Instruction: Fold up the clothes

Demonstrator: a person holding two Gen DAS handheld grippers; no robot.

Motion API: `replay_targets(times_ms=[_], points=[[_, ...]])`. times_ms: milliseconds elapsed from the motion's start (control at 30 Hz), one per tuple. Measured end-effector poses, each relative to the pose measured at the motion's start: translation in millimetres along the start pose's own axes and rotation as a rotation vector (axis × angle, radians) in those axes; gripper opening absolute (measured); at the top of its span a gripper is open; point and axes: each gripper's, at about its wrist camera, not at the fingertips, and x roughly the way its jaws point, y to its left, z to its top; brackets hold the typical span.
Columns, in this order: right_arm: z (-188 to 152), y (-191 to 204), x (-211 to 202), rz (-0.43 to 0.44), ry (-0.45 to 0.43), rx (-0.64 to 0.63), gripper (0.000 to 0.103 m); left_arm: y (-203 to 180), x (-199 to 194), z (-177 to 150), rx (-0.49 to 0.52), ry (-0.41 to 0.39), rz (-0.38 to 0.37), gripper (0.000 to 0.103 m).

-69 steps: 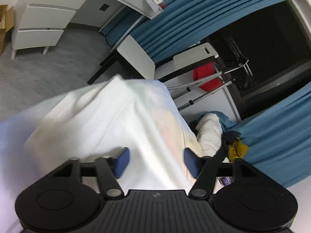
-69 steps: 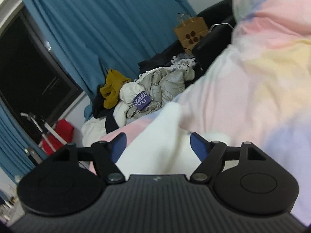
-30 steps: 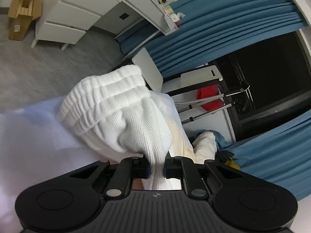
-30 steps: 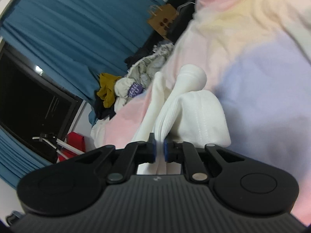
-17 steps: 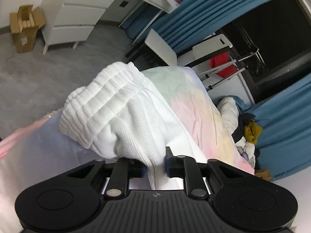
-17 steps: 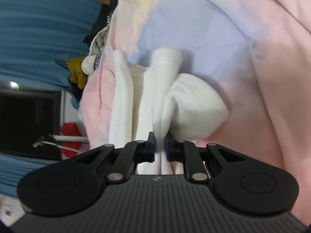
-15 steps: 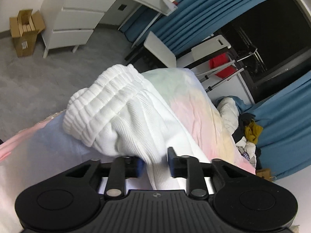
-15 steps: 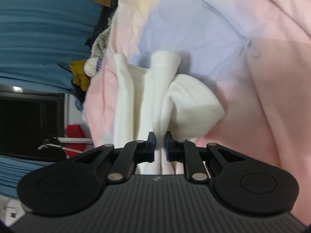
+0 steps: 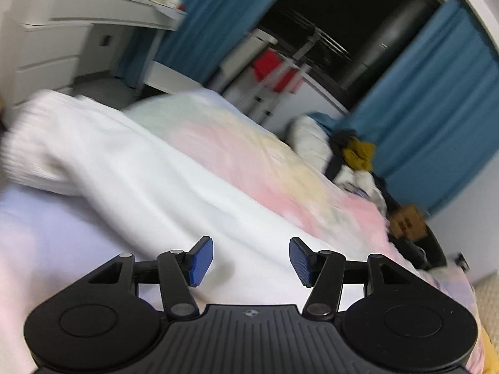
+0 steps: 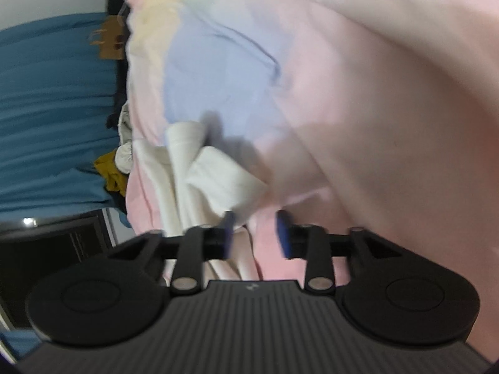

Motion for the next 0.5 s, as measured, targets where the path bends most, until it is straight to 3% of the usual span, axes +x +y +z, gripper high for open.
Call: replay_targets(times_ms=[167,267,300,367,500], points=[[7.5,10.1,16.4,0.048,0.012,-0.05,0.045,-32.4,68.4,-33.0,-0.03,0.022,-0.128,0.057],[14.5,15.2,29.4,0.06,0.008,-0.083,0.043,-33.6,94.6,-53.1,-0.038,0.049,-0.171,0.057],[16.0,17.2,31.0,0.054,-0.004,-0.111,0.041,-33.4,101.7,-59.4,-0.036,0.061,-0.183,0.057],[13.8,24.7,25.4,0.049,-0.051,-0.176,0.015,-31.7,106.3,-67.9,0.001,0.083,-0.177,0.056],[5.7,49.0,-0.1,0.098,-0.168,-0.311,0.011,-24.1,106.8,-75.8,0.002,0.094,-0.184,0.056]])
